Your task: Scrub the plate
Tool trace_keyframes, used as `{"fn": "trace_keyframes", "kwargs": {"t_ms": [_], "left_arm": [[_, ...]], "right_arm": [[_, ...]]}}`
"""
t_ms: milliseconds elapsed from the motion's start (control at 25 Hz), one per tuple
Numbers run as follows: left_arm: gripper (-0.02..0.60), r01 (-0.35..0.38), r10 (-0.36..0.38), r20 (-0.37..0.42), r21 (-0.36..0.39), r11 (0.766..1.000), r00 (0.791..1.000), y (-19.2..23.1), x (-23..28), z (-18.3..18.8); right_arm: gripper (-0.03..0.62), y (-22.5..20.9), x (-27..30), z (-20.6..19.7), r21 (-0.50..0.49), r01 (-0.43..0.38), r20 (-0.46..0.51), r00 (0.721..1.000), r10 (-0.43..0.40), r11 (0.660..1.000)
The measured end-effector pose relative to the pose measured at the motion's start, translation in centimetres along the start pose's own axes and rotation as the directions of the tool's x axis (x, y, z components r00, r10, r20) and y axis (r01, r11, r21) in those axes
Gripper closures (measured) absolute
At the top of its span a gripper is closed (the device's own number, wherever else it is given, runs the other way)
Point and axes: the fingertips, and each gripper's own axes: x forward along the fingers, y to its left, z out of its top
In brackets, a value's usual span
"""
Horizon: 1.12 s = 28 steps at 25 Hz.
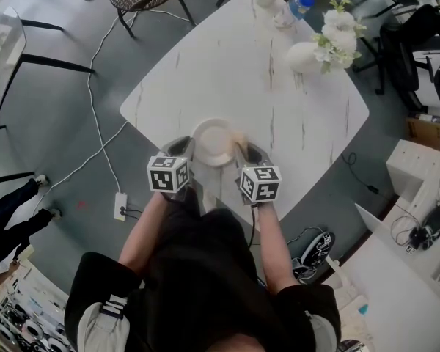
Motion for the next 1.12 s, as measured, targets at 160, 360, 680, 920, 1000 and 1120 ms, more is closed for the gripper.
{"fn": "trace_keyframes", "kwargs": {"t_ms": [160, 360, 680, 920, 1000, 1120], "left_arm": [[0.541, -0.002, 0.002, -0.003, -0.002, 1.000, 1.000, -0.1, 0.1, -0.2], [0.541, -0.004, 0.004, -0.002, -0.005, 1.000, 1.000, 0.0, 0.2, -0.2], [0.541, -0.004, 0.004, 0.004, -0.011, 1.000, 1.000, -0.2, 0.2, -0.3], [0.541, -0.004, 0.004, 0.008, -0.013, 1.000, 1.000, -0.2, 0.1, -0.2], [0.541, -0.005, 0.005, 0.008, -0.015, 1.000, 1.000, -0.2, 0.1, -0.2], [0.541, -0.004, 0.004, 0.007, -0.013, 1.000, 1.000, -0.2, 0.1, -0.3]], "right_arm": [[0.520, -0.2, 0.0, -0.1, 0.001, 0.005, 0.000, 1.000, -0.005, 1.000], [0.520, 0.0, 0.0, 0.0, 0.000, 0.001, 0.000, 1.000, -0.001, 1.000], [0.520, 3.6, -1.5, 3.2, -0.017, -0.081, 0.075, 0.994, 0.082, 0.997], [0.520, 7.0, -1.6, 3.3, -0.044, -0.144, 0.071, 0.987, 0.147, 0.989], [0.520, 7.7, -1.3, 2.7, -0.049, -0.156, 0.056, 0.986, 0.158, 0.987], [0.520, 8.6, -0.7, 1.4, -0.049, -0.168, 0.032, 0.985, 0.170, 0.985]]}}
